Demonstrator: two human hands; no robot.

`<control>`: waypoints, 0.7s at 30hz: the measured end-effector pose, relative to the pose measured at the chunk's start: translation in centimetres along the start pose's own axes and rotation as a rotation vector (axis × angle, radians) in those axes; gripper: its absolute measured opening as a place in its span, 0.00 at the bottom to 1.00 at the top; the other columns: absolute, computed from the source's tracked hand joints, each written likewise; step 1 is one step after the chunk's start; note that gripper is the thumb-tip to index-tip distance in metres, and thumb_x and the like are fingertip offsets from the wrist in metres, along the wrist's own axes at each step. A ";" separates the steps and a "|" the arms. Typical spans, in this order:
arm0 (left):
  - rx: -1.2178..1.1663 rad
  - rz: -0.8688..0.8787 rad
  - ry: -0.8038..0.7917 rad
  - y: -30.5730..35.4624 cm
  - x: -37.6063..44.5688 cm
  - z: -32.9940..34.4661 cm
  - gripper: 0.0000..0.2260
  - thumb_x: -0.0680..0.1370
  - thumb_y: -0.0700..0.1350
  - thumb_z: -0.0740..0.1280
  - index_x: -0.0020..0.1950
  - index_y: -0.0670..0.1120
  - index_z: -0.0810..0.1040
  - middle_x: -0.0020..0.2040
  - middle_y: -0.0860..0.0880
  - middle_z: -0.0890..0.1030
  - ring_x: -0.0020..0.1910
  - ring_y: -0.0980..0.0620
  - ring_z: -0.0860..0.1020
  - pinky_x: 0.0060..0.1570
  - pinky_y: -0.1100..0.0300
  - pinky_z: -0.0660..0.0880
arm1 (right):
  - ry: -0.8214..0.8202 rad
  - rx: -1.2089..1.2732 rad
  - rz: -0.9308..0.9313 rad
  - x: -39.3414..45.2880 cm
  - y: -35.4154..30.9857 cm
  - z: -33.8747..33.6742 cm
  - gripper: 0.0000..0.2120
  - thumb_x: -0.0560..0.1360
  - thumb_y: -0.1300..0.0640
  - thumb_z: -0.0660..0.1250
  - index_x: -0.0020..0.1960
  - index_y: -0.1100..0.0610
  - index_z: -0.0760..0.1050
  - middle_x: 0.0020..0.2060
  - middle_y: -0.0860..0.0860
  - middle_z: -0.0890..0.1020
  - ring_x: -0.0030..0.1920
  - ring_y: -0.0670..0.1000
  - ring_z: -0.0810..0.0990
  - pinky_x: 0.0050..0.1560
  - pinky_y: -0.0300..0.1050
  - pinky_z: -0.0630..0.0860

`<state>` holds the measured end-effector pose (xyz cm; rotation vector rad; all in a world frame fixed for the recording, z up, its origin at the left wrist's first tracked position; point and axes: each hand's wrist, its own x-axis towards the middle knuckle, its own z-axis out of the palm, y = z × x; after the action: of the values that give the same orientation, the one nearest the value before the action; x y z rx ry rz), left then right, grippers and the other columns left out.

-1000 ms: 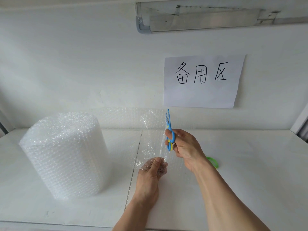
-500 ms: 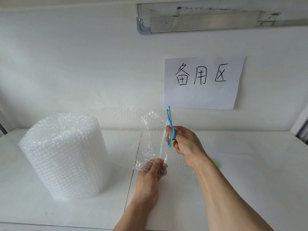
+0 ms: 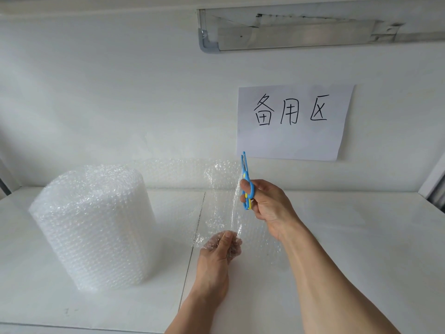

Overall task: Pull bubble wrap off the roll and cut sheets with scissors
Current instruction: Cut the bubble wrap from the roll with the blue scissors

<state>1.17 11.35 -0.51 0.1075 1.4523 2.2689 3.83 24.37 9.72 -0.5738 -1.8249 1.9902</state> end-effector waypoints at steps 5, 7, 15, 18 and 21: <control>-0.001 -0.001 0.008 0.0 0.0 0.0 0.06 0.79 0.39 0.66 0.45 0.39 0.81 0.36 0.45 0.82 0.38 0.49 0.79 0.47 0.54 0.76 | -0.007 -0.004 -0.007 0.1 -0.1 -0.2 0.10 0.70 0.45 0.75 0.44 0.50 0.82 0.33 0.49 0.82 0.33 0.49 0.67 0.28 0.37 0.62; -0.001 -0.001 0.015 0.1 0.0 0.1 0.05 0.79 0.39 0.66 0.45 0.39 0.81 0.35 0.45 0.82 0.38 0.49 0.79 0.47 0.54 0.76 | -0.012 -0.009 -0.018 0.2 -0.2 -0.2 0.10 0.69 0.44 0.75 0.43 0.49 0.82 0.33 0.49 0.82 0.38 0.52 0.67 0.28 0.38 0.61; -0.014 -0.002 0.025 0.0 0.0 0.2 0.05 0.79 0.38 0.66 0.45 0.39 0.81 0.36 0.45 0.82 0.39 0.48 0.79 0.47 0.53 0.76 | -0.012 -0.023 -0.012 0.4 -0.2 -0.3 0.10 0.68 0.44 0.76 0.42 0.49 0.82 0.33 0.49 0.81 0.37 0.50 0.71 0.31 0.40 0.62; -0.015 0.001 0.029 -0.1 0.1 0.1 0.05 0.79 0.38 0.67 0.46 0.38 0.81 0.36 0.45 0.82 0.38 0.49 0.80 0.47 0.53 0.76 | -0.032 0.008 -0.005 0.5 -0.4 -0.3 0.10 0.69 0.44 0.75 0.43 0.50 0.82 0.35 0.50 0.82 0.30 0.47 0.67 0.26 0.37 0.61; -0.014 0.005 0.024 -0.1 0.1 0.1 0.05 0.79 0.38 0.66 0.46 0.38 0.80 0.36 0.45 0.82 0.38 0.49 0.79 0.46 0.54 0.76 | -0.025 0.019 -0.008 0.6 -0.6 -0.4 0.09 0.69 0.45 0.75 0.43 0.50 0.82 0.35 0.50 0.82 0.28 0.46 0.66 0.25 0.36 0.61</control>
<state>1.17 11.50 -0.59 0.0801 1.4500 2.2912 3.52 25.13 10.28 -0.5380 -1.8179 2.0161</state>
